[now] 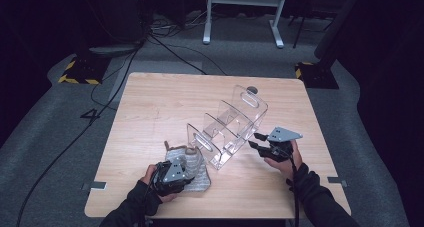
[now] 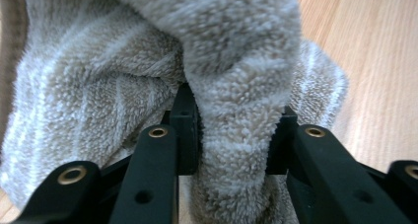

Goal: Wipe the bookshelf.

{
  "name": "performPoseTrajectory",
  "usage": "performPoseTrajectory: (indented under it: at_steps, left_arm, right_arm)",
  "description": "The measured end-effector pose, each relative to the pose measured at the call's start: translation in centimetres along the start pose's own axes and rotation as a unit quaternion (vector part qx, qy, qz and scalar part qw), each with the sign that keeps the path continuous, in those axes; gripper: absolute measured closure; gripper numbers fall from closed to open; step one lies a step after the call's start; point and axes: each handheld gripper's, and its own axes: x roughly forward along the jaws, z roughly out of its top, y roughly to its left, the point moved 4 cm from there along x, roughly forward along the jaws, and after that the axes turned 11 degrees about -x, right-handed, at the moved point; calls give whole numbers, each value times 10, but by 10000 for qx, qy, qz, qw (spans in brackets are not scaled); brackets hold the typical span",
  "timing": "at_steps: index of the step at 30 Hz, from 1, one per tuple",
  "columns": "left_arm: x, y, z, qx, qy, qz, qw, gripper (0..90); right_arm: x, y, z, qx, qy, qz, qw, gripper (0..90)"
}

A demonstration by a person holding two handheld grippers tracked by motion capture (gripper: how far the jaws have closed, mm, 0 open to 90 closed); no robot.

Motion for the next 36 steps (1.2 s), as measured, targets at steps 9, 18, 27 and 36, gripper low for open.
performPoseTrajectory:
  at_steps: [9,18,27,36]
  left_arm:
    - [6,-1,0,8,24,186,9998,558]
    - [14,0,5,57,33,417,9991,541]
    - [14,7,6,-63,38,510,9987,541]
    - [3,31,-1,-345,63,719,9968,541]
  right_arm:
    - [28,-10,-5,196,103,-201,9996,656]
    - [35,-5,-4,168,119,-206,9996,812]
    - [24,18,1,-9,121,-141,9998,812]
    - [7,45,4,31,59,39,10000,722]
